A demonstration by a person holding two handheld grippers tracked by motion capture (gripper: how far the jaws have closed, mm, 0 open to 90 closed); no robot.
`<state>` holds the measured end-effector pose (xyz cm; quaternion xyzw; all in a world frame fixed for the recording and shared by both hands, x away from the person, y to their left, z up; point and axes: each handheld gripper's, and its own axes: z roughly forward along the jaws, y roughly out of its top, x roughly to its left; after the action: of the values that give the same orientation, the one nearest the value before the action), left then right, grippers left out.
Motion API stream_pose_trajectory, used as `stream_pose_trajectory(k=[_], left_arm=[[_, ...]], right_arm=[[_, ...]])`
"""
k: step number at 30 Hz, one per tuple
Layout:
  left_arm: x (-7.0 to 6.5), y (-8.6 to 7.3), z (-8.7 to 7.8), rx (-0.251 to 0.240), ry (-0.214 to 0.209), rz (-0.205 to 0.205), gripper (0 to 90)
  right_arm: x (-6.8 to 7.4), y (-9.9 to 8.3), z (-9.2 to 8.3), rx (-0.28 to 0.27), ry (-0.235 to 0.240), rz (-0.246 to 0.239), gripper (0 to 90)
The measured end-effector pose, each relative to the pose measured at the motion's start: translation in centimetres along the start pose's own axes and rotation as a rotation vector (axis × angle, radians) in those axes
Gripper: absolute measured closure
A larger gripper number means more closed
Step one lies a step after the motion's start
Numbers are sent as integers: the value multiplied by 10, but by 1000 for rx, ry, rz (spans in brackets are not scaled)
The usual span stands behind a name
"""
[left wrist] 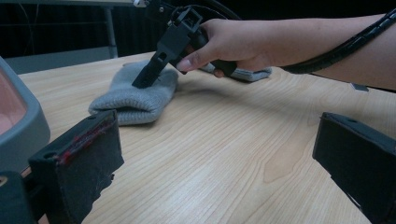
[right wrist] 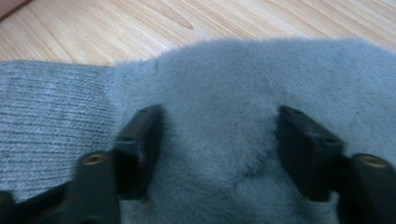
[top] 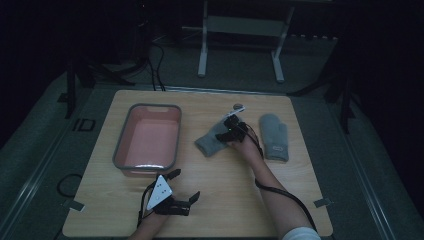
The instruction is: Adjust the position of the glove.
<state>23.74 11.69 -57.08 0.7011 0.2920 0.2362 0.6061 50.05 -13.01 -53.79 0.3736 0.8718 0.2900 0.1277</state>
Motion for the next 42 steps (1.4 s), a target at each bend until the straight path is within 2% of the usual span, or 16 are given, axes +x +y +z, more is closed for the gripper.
stream_pose_trajectory(k=[3, 7, 13, 16, 22, 27, 30, 34, 37, 38, 39, 40, 42], left_arm=[[0, 0, 0, 0, 0, 1, 16], [0, 0, 0, 0, -1, -1, 16], [0, 0, 0, -1, -3, 1, 16], [0, 0, 0, 0, -2, 1, 16], [0, 0, 0, 0, 0, -3, 16], [0, 0, 0, 0, 3, -6, 16], [0, 0, 0, 0, 4, -4, 16], [1, 0, 0, 1, 3, -6, 16], [0, 0, 0, 0, 2, -6, 16], [0, 0, 0, 0, 2, -6, 16], [0, 0, 0, 0, 3, -6, 16], [0, 0, 0, 1, 4, -6, 16], [0, 0, 0, 0, 3, -5, 16]], right_arm=[[-2, 2, -1, 11, 37, 2, 647], [-1, 7, -5, 19, 70, -16, 760], [2, 11, -27, -4, 127, -96, 778], [6, 8, -43, -28, 177, -143, 777], [19, -7, -69, -61, 331, -261, 776], [25, -21, -87, -85, 445, -409, 774], [25, -29, -89, -70, 475, -465, 773], [21, -39, -81, -26, 506, -493, 771], [18, -49, -69, 6, 493, -483, 710], [16, -52, -64, 18, 490, -475, 649], [14, -55, -59, 25, 483, -469, 538], [13, -57, -55, 36, 467, -439, 436], [10, -61, -51, 29, 458, -416, 405]])
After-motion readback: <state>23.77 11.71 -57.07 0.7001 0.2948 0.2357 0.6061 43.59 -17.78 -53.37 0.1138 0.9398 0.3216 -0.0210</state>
